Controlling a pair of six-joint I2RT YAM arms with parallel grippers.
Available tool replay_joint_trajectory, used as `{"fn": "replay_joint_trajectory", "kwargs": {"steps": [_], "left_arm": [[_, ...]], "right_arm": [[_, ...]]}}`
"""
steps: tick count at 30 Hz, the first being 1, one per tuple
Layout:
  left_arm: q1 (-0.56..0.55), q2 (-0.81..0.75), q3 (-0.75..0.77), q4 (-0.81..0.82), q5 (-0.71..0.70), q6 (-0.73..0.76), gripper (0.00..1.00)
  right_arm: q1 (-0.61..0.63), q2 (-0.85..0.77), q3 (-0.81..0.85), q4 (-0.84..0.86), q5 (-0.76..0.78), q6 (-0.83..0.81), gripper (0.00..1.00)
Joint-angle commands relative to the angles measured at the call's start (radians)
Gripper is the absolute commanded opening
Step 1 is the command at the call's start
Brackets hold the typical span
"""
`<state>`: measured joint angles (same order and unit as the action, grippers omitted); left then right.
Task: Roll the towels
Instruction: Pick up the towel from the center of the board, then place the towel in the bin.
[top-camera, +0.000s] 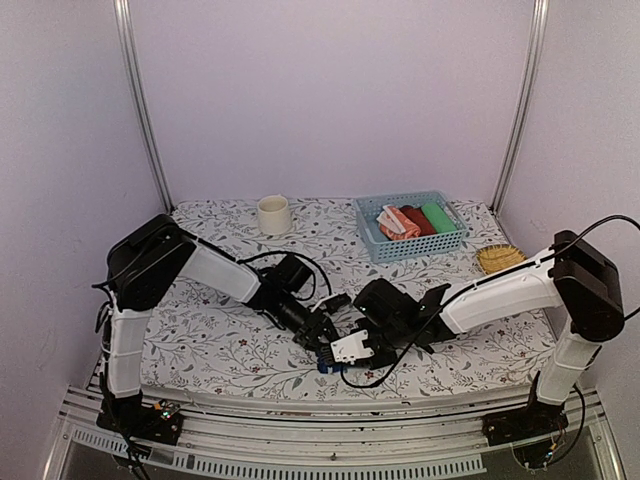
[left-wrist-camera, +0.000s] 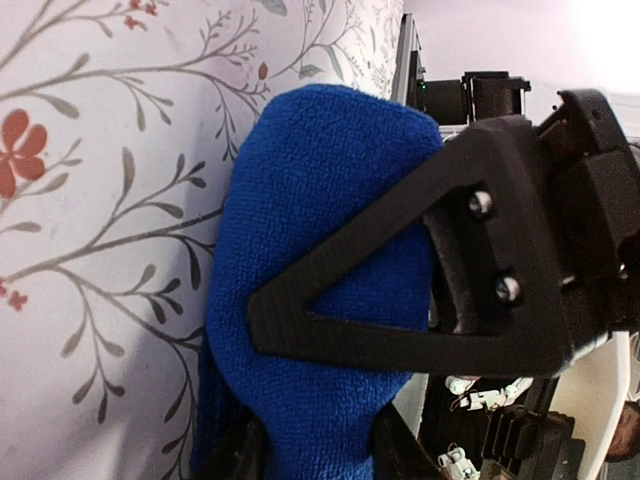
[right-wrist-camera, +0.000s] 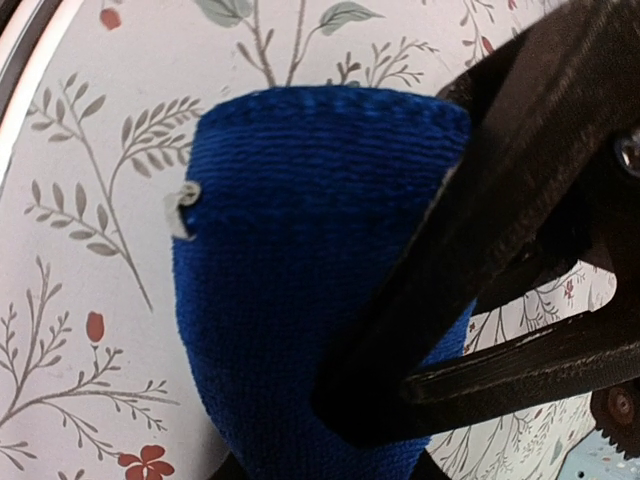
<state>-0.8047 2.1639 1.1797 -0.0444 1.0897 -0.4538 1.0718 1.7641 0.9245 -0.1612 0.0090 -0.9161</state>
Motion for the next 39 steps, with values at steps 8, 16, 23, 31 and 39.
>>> {"fn": "replay_joint_trajectory", "kwargs": {"steps": [8,16,23,31,39], "left_arm": [[0.077,-0.207,-0.093,-0.187,-0.235,0.161,0.52],[0.21,-0.378,-0.108,-0.306,-0.466,0.236,0.6],[0.271,-0.421,-0.051,-0.388,-0.591,0.296,0.6],[0.277,-0.466,-0.064,-0.411,-0.593,0.309,0.6],[0.28,-0.523,-0.105,-0.408,-0.661,0.296,0.6]], "right_arm": [[-0.004,0.001,0.017,-0.161,-0.021,0.047,0.05],[-0.081,-0.071,0.105,-0.273,-0.105,0.129,0.03],[-0.204,-0.059,0.271,-0.365,-0.174,0.197,0.03],[-0.357,0.022,0.503,-0.379,-0.112,0.31,0.03],[-0.477,0.191,0.786,-0.373,0.067,0.466,0.03]]}}
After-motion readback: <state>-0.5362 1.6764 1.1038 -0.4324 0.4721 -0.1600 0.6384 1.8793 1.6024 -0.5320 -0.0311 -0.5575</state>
